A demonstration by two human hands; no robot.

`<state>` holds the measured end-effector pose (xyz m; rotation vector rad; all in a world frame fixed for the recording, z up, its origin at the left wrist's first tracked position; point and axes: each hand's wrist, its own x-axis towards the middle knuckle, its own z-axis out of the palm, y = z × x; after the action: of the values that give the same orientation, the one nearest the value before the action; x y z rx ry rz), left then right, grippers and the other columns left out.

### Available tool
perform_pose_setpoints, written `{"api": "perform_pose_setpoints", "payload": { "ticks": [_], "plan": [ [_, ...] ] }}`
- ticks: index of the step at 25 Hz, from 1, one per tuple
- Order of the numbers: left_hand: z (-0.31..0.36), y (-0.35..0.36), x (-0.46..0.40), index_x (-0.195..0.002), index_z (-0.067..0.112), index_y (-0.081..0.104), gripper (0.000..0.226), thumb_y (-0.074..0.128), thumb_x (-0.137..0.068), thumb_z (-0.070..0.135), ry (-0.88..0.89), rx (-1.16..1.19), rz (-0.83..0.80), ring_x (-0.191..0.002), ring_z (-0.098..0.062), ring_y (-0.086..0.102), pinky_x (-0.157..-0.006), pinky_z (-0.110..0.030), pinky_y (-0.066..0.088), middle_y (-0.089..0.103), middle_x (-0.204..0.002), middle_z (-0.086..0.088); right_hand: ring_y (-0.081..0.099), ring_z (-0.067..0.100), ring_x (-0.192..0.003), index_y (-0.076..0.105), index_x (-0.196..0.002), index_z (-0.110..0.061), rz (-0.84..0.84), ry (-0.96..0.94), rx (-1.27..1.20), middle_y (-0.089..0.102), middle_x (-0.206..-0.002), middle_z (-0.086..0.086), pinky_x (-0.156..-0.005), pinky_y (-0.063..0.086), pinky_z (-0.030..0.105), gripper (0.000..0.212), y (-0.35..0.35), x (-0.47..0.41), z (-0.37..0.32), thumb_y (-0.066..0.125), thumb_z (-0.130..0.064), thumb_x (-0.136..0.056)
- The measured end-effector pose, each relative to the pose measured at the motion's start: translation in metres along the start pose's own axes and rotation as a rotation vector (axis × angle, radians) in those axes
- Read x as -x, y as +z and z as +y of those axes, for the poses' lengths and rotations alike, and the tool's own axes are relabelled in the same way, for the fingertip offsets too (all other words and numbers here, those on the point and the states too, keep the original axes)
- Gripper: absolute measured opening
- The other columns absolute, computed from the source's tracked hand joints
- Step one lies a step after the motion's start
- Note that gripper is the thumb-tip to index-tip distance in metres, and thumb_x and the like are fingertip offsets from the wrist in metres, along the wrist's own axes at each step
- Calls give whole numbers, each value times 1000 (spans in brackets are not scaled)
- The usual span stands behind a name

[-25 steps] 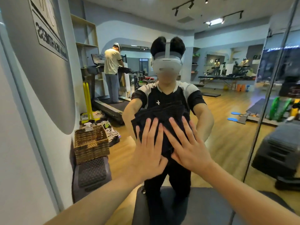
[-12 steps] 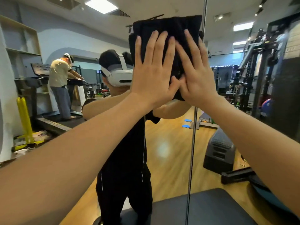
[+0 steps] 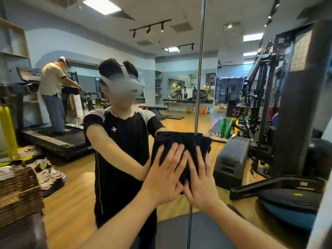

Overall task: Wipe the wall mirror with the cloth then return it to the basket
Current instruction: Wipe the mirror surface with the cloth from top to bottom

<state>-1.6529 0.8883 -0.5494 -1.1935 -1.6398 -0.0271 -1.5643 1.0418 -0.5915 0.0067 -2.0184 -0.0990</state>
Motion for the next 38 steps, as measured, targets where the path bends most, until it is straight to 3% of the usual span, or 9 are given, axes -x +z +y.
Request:
{"api": "perform_pose_setpoints", "payload": {
  "ticks": [5,8,12,16,19,23,27,33,38],
  "plan": [
    [12,-1,20,-162,2,13,91,50,-90,43,50,-68,-147,-159,-36,2,-127,-58,3,12,-169,-19,1,48,-158,21,-163,-4,-91,60,21,3,-173,21,-131,0,49,85,1,20,-8,52,-37,-92],
    [0,-11,5,-163,2,10,85,48,-97,41,41,-111,-133,-158,-35,5,-128,-54,4,12,-169,-17,-5,38,-160,14,-165,-5,-89,58,-10,-3,-173,18,-129,9,58,79,-8,-9,-2,43,-37,-98],
    [-22,-33,-28,-162,3,13,76,45,-100,33,-79,-119,-100,-158,-35,10,-128,-54,6,16,-168,-18,0,43,-160,16,-164,-2,-3,8,-69,-1,-173,20,-124,11,70,68,-18,-72,2,37,-28,-105],
    [-86,-70,-100,-161,4,18,75,48,-97,26,-161,-123,10,-157,-36,14,-128,-56,9,22,-167,-18,7,51,-155,23,-163,-6,145,-50,-55,13,-170,22,-124,12,71,62,-45,-173,7,40,-19,-104],
    [-104,-79,-98,-161,7,25,68,46,-97,20,-152,-172,24,-157,-34,19,-127,-56,12,28,-166,-17,17,47,-155,28,-163,-12,242,26,-121,21,-169,20,-125,12,67,63,-38,-181,-13,43,-12,-102],
    [-122,-73,-22,-158,6,35,59,45,-102,20,-96,-191,23,-155,-35,25,-126,-55,16,34,-164,-18,20,53,-153,32,-162,-11,285,5,-173,22,-168,23,-129,-1,55,67,-2,-143,-76,44,-24,-97],
    [-190,-96,60,-154,1,40,60,54,-100,23,-142,-143,33,-152,-40,29,-122,-59,26,38,-160,-23,19,58,-152,32,-162,-11,217,-88,-143,22,-168,26,-123,9,71,79,20,-159,-168,49,-41,-92],
    [-304,-147,167,-156,-2,32,68,60,-99,22,-227,-201,-4,-154,-41,22,-123,-61,26,30,-161,-24,12,57,-154,24,-165,-13,110,-141,-176,16,-170,24,-123,10,71,91,51,-200,-320,47,-61,-91],
    [-387,-187,255,-157,-4,27,79,69,-97,27,-306,-254,-35,-154,-43,22,-126,-52,27,26,-162,-24,7,56,-154,20,-165,-14,53,-227,-187,11,-171,24,-125,4,69,90,79,-227,-440,46,-59,-92]
  ]
}}
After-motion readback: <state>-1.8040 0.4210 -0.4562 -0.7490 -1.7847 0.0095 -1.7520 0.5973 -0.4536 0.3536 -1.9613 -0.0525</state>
